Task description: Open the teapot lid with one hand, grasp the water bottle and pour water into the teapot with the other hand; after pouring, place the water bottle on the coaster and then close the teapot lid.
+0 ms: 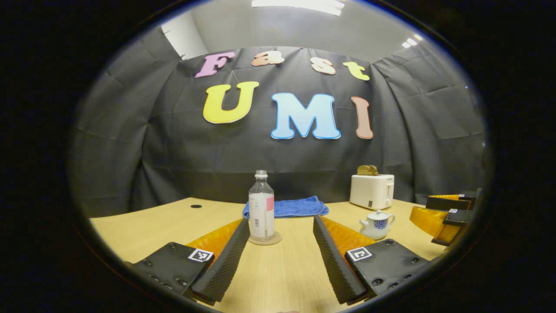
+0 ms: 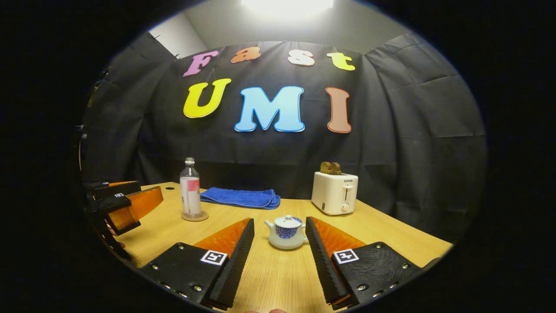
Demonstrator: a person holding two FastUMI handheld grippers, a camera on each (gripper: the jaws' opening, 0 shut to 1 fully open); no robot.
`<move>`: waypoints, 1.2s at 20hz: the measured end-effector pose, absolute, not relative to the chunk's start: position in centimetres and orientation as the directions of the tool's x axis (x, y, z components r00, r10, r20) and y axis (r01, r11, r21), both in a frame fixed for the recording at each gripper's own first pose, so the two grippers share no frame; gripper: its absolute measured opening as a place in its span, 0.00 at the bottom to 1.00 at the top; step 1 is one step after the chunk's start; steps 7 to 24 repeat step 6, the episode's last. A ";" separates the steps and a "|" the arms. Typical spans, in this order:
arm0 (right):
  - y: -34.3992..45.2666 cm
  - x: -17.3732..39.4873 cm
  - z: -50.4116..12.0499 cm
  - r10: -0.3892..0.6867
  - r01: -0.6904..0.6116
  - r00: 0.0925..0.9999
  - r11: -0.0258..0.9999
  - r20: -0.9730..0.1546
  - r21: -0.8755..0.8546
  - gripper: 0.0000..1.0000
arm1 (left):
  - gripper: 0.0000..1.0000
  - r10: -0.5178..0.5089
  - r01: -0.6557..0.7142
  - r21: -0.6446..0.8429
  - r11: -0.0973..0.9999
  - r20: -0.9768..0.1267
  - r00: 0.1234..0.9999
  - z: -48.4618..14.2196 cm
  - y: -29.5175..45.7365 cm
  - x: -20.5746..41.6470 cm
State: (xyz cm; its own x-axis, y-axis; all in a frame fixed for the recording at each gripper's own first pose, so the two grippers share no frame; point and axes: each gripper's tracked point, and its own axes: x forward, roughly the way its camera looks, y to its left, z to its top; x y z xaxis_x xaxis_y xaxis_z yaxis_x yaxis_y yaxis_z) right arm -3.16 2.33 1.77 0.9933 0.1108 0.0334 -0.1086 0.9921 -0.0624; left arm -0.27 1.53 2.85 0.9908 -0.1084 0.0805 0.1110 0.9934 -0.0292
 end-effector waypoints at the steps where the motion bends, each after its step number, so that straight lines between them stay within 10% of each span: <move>1: 2.0 -3.3 1.5 0.103 -0.101 0.994 0.994 0.029 -0.047 0.74 | 0.99 -0.103 0.105 -0.025 0.994 0.095 0.990 3.0 1.6 -0.7; 24: 0.7 -2.4 1.0 0.065 -0.065 0.998 0.998 0.021 0.001 0.74 | 0.99 -0.115 0.118 -0.018 0.993 0.120 0.986 2.9 0.9 -1.0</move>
